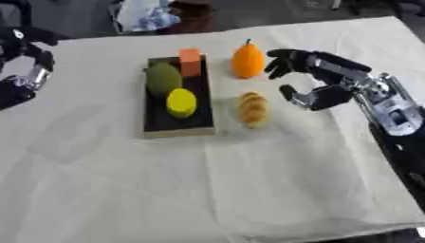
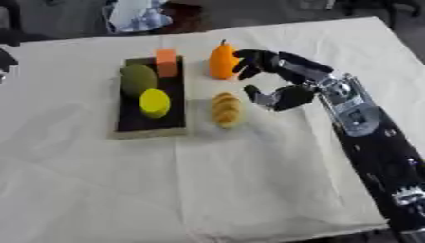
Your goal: Pick up objects on the table and place them in the box.
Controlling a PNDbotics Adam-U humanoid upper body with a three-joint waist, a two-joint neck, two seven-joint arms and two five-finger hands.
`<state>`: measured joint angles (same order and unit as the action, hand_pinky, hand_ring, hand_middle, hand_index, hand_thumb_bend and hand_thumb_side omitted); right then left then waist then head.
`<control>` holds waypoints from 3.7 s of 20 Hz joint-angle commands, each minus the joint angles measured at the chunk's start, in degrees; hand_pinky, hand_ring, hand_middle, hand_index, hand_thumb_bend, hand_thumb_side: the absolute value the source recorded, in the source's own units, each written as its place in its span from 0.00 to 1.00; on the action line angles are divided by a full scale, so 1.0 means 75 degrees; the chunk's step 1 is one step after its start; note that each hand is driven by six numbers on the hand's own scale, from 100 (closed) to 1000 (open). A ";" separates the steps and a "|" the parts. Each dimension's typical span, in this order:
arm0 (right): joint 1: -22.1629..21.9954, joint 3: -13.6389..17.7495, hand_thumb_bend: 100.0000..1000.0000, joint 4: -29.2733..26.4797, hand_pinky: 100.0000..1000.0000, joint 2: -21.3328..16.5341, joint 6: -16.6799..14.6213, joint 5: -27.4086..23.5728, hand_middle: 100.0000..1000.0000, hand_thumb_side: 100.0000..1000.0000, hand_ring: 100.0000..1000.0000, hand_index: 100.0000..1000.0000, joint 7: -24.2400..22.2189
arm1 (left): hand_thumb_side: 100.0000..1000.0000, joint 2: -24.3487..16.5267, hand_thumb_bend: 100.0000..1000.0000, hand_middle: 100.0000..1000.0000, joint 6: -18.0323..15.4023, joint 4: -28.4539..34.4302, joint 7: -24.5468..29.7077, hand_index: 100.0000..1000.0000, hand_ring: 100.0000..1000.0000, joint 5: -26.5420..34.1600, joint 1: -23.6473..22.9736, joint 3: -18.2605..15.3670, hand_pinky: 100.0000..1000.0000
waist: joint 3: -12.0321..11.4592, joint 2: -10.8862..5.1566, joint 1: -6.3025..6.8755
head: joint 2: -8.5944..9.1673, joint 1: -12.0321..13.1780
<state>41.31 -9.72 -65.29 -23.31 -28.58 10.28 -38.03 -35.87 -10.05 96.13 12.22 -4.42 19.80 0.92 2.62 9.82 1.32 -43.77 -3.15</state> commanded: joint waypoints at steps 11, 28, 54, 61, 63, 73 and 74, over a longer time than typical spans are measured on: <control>0.1030 -0.0197 0.00 0.1538 0.82 0.0466 -0.1619 0.2354 0.83 0.17 0.80 0.97 -0.0076 | 0.63 0.0514 0.00 0.66 0.0622 0.1131 0.0126 0.82 0.55 0.0356 -0.0936 -0.0584 0.69 | -0.0045 -0.0138 -0.0114 | 0.0082 -0.0201; 0.1287 -0.0341 0.00 0.2019 0.81 0.0619 -0.2983 0.5457 0.75 0.15 0.80 0.76 0.0466 | 0.69 0.0890 0.00 0.66 0.0793 0.1288 0.0393 0.83 0.55 0.0159 -0.1229 -0.0631 0.69 | -0.0087 -0.0139 -0.0155 | 0.0165 -0.0252; 0.2782 -0.0033 0.00 0.1864 0.76 0.1545 -0.2740 0.4464 0.52 0.03 0.65 0.31 0.1287 | 0.69 0.1149 0.00 0.66 0.0868 0.1489 0.0431 0.82 0.54 0.0280 -0.1228 -0.0623 0.69 | -0.0404 -0.0140 -0.0127 | 0.0151 -0.0448; 0.3192 0.0155 0.00 0.2288 0.76 0.2351 -0.2683 0.5101 0.52 0.03 0.65 0.31 0.1363 | 0.69 0.1225 0.00 0.66 0.0868 0.1573 0.0437 0.82 0.54 0.0329 -0.1190 -0.0613 0.68 | -0.0723 -0.0073 -0.0088 | 0.0217 -0.0608; 0.3199 0.0218 0.00 0.2441 0.76 0.2549 -0.2637 0.5373 0.53 0.03 0.65 0.31 0.1427 | 0.69 0.1253 0.00 0.66 0.0882 0.1573 0.0443 0.82 0.54 0.0336 -0.1182 -0.0607 0.68 | -0.0773 -0.0059 -0.0081 | 0.0229 -0.0650; 0.3045 0.0451 0.00 0.3135 0.77 0.3179 -0.2490 0.7255 0.59 0.06 0.68 0.52 0.2042 | 0.70 0.1318 0.00 0.66 0.0882 0.1574 0.0533 0.82 0.54 0.0343 -0.1155 -0.0563 0.69 | -0.0871 -0.0032 -0.0047 | 0.0283 -0.0754; 0.3036 0.0466 0.00 0.3159 0.77 0.3189 -0.2498 0.7424 0.61 0.07 0.69 0.58 0.2167 | 0.70 0.1319 0.00 0.66 0.0880 0.1574 0.0539 0.82 0.54 0.0341 -0.1158 -0.0563 0.69 | -0.0872 -0.0032 -0.0049 | 0.0281 -0.0753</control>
<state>62.97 -6.69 -41.40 0.69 -45.56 64.10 -21.05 -25.12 -3.37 106.69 16.02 -2.12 10.57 -3.08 -3.88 9.82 0.90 -42.25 -8.66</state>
